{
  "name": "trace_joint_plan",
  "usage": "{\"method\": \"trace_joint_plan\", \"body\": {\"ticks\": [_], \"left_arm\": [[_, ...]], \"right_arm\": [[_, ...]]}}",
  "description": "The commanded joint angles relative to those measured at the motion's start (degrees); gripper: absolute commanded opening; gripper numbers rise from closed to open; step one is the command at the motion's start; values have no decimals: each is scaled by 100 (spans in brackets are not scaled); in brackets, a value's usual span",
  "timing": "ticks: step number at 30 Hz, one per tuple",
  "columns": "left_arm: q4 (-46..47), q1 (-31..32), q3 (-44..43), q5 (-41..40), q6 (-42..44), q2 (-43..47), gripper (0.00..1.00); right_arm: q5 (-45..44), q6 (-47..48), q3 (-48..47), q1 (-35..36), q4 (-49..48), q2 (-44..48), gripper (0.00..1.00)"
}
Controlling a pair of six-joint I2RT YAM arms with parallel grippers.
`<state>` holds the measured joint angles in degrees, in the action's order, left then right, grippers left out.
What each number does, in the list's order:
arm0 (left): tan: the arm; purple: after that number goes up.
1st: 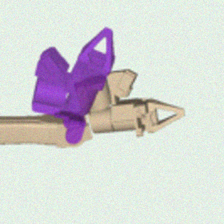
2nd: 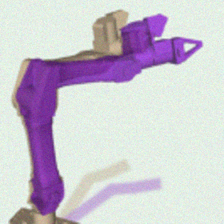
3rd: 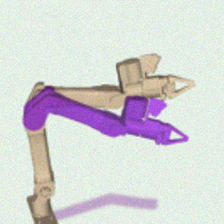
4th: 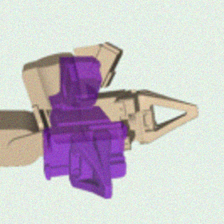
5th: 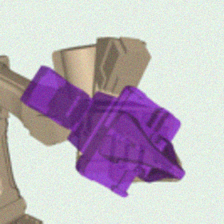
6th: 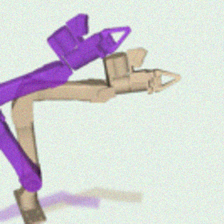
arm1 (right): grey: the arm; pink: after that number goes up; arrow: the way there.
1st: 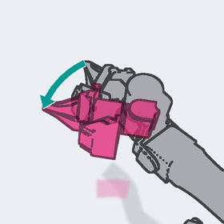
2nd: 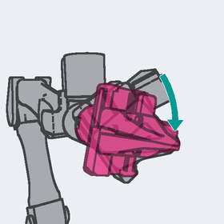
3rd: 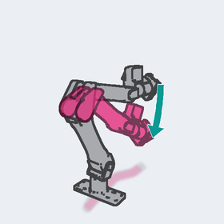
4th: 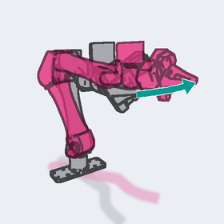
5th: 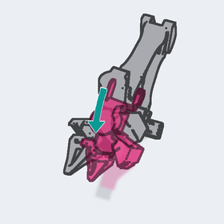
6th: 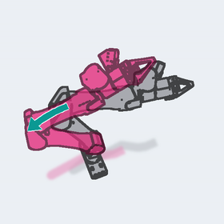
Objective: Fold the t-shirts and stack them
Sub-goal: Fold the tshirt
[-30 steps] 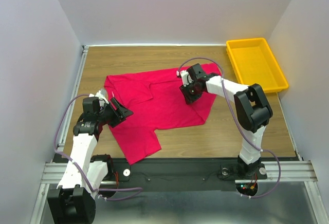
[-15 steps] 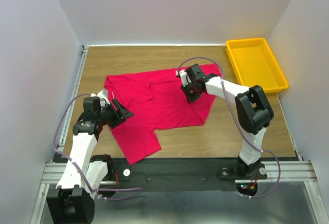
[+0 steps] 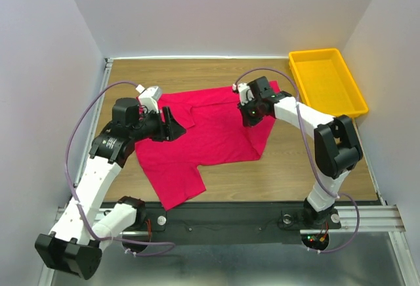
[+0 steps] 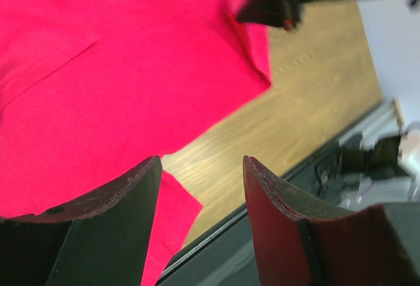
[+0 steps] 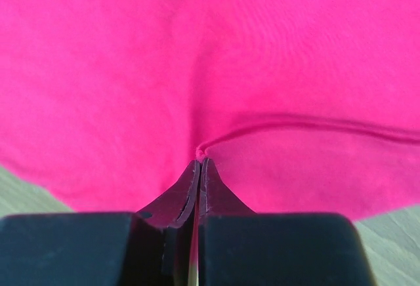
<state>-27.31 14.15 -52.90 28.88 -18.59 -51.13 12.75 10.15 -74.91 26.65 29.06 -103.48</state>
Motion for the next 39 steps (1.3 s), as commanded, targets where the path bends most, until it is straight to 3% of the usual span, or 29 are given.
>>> {"method": "trace_joint_plan", "body": {"ticks": [1, 4, 11, 16, 19, 22, 25, 30, 39], "left_arm": [[-160, 527, -685, -190, 820, 68, 64], [-108, 930, -984, -296, 1504, 235, 64], [165, 1546, -1275, -348, 3219, 376, 69], [-510, 2554, -1258, -1156, 5176, -62, 73], [-1205, 3476, -1135, -2025, 5602, -493, 75], [-1785, 4102, -977, -2466, 5542, -950, 75], [-2277, 4962, -924, -2501, 5139, -1520, 73], [-2743, 5860, -932, -2703, 4664, -2049, 70], [-3087, 6328, -748, -2546, 4294, -2726, 69]], "right_arm": [[886, 338, 213, -511, -120, 618, 1], [1490, 522, 669, -1116, -120, 934, 1], [1871, 795, 1163, -1470, -129, 1506, 1], [2108, 707, 1190, -1558, -137, 1401, 1], [2187, 672, 1207, -1584, -137, 1340, 1], [2222, 663, 1234, -1619, -146, 1287, 1], [2231, 655, 1260, -1663, -146, 1252, 1], [2231, 655, 1278, -1725, -146, 1234, 0], [2284, 646, 1269, -1778, -146, 1199, 0]]}}
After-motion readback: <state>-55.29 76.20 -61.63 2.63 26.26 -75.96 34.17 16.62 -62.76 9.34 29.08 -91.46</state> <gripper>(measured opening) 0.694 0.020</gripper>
